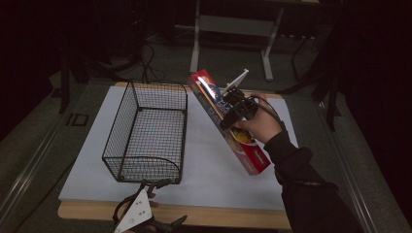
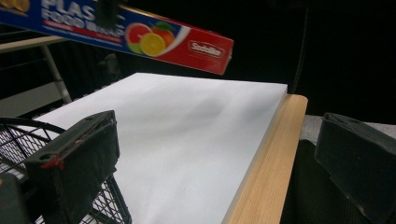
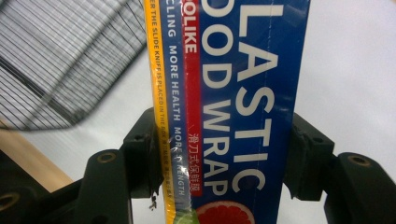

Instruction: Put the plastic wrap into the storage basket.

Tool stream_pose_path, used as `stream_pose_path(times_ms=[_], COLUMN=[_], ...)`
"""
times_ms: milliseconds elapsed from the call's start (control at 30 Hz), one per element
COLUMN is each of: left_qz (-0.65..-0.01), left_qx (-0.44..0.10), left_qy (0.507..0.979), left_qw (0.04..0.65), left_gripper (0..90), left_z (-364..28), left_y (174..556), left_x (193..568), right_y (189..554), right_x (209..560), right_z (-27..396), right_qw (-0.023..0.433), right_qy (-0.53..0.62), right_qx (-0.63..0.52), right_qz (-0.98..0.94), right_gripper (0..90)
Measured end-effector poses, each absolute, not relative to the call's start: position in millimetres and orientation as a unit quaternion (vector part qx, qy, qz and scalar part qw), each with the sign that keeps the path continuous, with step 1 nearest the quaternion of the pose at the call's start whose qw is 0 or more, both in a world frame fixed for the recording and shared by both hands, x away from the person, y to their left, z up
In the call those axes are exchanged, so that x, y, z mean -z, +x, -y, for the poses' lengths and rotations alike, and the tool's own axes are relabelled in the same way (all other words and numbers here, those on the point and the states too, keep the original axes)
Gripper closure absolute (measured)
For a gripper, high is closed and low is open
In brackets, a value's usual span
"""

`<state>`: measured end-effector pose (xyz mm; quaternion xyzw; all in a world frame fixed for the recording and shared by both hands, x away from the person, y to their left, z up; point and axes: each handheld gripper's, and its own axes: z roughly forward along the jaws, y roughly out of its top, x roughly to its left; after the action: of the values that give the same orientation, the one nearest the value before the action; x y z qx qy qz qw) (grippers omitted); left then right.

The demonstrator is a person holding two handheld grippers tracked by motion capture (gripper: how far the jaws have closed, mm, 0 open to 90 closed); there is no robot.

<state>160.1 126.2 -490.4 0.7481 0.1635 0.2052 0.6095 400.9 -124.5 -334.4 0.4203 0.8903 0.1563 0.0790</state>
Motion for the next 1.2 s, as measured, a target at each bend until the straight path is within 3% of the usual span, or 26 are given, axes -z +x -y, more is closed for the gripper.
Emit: stream_pose_path(times_ms=[833, 1200], left_qz=[-0.158, -0.155], left_qx=[-0.204, -0.204], left_qy=[0.75, 0.75], left_qw=[0.609, 0.609], left_gripper=[0.4, 0.4], left_z=[-126.6, -127.2], left_y=[158.5, 157.7], left_x=[489.9, 489.6], right_y=[402.1, 396.1], right_x=[302.6, 315.1], right_z=[-3.5, -38.2], right_qw=[0.103, 0.118], right_qy=[0.402, 0.419], right_qx=[-0.304, -0.38], right_qz=[-0.858, -0.816], right_gripper=[39.5, 39.5])
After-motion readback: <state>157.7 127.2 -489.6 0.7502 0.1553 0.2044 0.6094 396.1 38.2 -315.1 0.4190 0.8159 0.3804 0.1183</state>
